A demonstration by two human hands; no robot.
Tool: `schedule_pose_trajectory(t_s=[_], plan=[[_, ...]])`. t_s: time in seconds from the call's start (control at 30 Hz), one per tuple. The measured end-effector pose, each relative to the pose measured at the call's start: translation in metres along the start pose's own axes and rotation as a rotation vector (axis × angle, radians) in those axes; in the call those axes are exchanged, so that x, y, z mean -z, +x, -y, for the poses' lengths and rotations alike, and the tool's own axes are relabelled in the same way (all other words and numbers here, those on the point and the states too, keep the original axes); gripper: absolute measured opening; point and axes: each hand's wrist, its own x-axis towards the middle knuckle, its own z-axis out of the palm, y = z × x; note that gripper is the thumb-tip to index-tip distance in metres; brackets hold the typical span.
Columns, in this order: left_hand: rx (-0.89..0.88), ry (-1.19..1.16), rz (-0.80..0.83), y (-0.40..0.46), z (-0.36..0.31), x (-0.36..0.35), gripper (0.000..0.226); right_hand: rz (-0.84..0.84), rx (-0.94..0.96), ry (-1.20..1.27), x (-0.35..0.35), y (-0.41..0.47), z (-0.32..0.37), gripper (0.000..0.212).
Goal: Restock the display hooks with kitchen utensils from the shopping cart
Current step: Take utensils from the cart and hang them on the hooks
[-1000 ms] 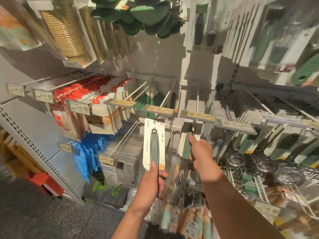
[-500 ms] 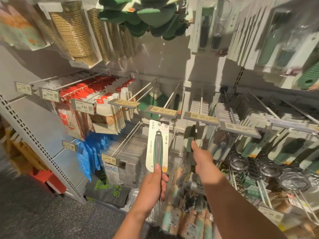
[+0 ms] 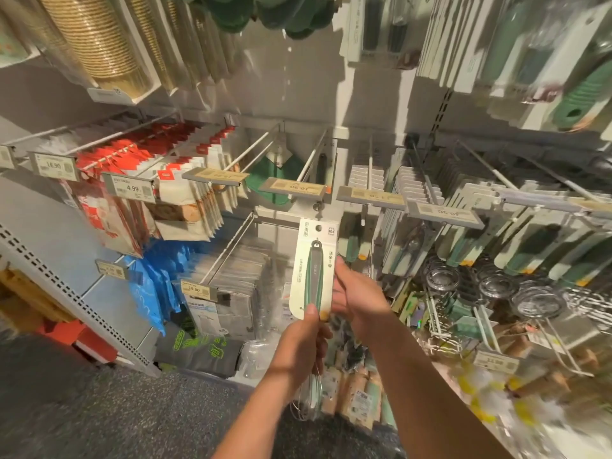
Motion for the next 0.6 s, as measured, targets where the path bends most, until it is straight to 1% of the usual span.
schedule_pose_trajectory(t_s=[0.13,0.23,0.37,0.47,0.53,0.6], plan=[[-0.031,-0.013,0.020,0.002,0.006,-0.002,0.056,0.030,0.142,-0.089,-0.003,-0.008,-0.003,0.037],[-0.039,-0.001,0.057,0.001,0.008,-0.002,0.059,-0.025,0.192,-0.135,-0.002,-0.012,-0.008,0.030],[-0.095,0.033,0.088,0.000,0.010,-0.002,0.061,-0.091,0.228,-0.076,0.002,-0.011,-0.015,0.027],[-0.124,0.045,0.119,0.001,0.013,-0.002,0.057,-0.117,0.265,-0.070,0.003,-0.016,-0.014,0.021],[-0.130,0.069,0.119,0.004,0.016,-0.001,0.056,-0.137,0.305,-0.062,0.003,-0.018,-0.014,0.023],[-0.126,0.077,0.114,0.006,0.018,-0.003,0.053,-0.154,0.348,-0.049,0.005,-0.018,-0.014,0.034]])
